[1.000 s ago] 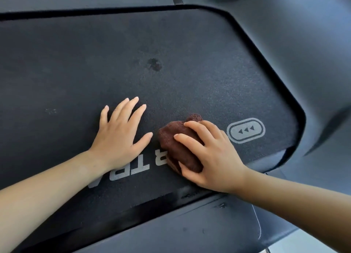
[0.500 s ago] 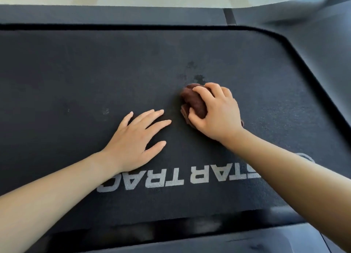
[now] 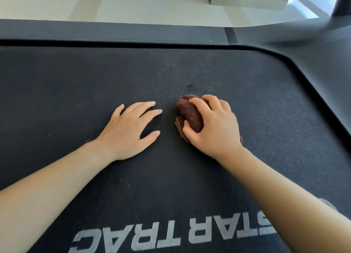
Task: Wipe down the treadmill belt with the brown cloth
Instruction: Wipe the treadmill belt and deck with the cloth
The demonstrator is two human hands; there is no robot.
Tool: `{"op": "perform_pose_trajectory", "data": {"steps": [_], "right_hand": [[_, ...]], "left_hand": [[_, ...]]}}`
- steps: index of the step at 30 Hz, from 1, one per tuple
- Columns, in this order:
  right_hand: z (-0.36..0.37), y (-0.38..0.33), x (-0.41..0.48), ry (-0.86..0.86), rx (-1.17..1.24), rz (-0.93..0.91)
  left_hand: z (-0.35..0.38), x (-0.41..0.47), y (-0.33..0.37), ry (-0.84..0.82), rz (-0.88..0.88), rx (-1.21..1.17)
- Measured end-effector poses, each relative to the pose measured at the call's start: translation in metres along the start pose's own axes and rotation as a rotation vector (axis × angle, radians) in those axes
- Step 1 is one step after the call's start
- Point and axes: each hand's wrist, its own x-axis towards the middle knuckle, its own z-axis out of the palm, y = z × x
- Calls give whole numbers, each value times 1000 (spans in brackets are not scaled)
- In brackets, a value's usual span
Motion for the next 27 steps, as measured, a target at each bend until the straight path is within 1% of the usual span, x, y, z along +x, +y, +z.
{"op": "perform_pose_trajectory", "data": {"steps": [5, 8, 12, 18, 22, 27], "right_hand": [[17, 13, 51, 35, -11, -15], [28, 24, 91, 43, -13, -11], [45, 41, 148, 36, -32, 6], [58, 55, 211, -7, -65, 53], [55, 53, 210, -25, -57, 56], [42, 41, 166, -42, -25, 13]], "left_hand": [[-5, 61, -22, -58, 91, 35], [-3, 83, -35, -43, 61, -11], [5, 87, -42, 12, 65, -43], [6, 86, -41, 37, 63, -75], [4, 87, -41, 31, 62, -87], [4, 86, -41, 16, 50, -81]]}}
